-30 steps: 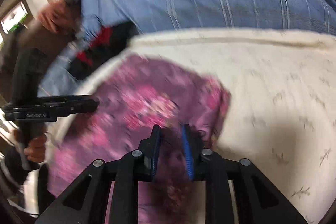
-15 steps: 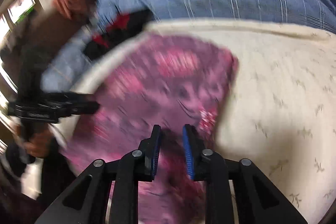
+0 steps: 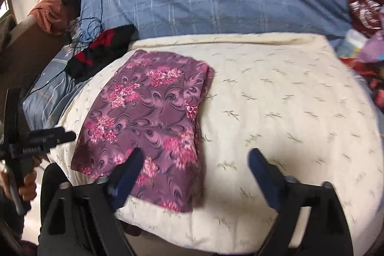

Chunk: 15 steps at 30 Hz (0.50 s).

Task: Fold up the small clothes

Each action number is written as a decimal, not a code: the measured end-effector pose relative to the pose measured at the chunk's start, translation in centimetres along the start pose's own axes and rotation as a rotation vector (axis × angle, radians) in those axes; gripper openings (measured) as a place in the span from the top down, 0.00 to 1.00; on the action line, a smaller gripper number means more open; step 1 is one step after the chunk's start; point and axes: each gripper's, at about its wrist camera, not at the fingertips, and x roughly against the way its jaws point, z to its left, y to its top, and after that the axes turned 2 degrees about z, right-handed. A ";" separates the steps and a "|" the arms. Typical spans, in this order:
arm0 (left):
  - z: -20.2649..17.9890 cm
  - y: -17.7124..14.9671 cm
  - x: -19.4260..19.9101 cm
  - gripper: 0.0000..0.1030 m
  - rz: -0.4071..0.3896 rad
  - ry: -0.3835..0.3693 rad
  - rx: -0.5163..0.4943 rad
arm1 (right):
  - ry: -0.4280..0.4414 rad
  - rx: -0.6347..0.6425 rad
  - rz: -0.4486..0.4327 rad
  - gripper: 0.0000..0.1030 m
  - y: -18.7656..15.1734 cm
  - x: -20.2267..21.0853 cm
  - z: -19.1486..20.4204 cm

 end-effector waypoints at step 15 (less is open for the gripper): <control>-4.7 -6.1 2.1 0.19 -0.084 0.125 -0.155 | -0.173 0.098 -0.012 0.00 -5.1 3.1 5.0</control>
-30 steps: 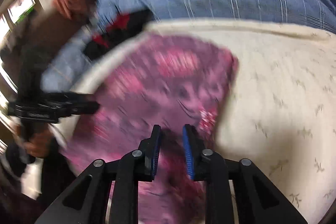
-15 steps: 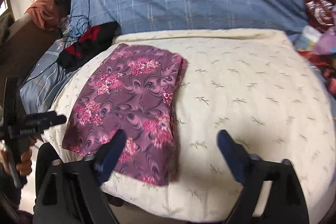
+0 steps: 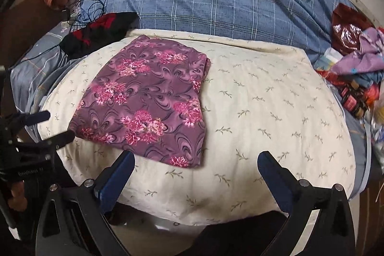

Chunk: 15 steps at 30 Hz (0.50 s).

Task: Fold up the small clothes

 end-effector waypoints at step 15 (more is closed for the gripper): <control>-1.9 -1.1 1.6 0.19 -0.039 -0.017 0.012 | -0.045 -0.015 -0.019 0.00 -1.5 2.2 -0.5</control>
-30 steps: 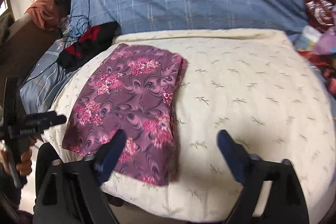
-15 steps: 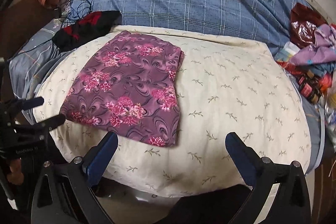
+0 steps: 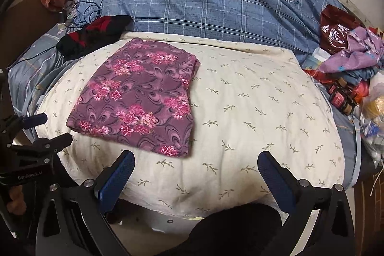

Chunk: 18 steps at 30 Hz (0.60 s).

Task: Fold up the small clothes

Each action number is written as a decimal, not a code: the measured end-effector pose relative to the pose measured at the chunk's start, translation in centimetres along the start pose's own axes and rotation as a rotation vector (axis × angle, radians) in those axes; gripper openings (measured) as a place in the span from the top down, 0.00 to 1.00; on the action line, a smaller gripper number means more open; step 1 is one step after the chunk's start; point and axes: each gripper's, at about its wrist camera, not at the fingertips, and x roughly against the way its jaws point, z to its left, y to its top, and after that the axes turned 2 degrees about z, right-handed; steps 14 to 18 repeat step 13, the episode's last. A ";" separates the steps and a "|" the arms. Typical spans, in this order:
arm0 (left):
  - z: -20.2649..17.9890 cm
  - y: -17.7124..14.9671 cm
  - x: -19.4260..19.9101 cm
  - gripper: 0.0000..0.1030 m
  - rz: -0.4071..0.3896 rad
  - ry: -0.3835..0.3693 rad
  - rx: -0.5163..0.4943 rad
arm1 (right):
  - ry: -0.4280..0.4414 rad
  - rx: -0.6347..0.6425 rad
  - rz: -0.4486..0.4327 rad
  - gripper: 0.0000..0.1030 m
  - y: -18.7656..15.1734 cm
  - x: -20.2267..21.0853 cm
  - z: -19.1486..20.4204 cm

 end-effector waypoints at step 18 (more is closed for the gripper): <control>-2.1 0.8 0.4 0.19 0.013 -0.093 -0.008 | -0.035 -0.019 0.005 0.00 0.6 -0.4 -0.8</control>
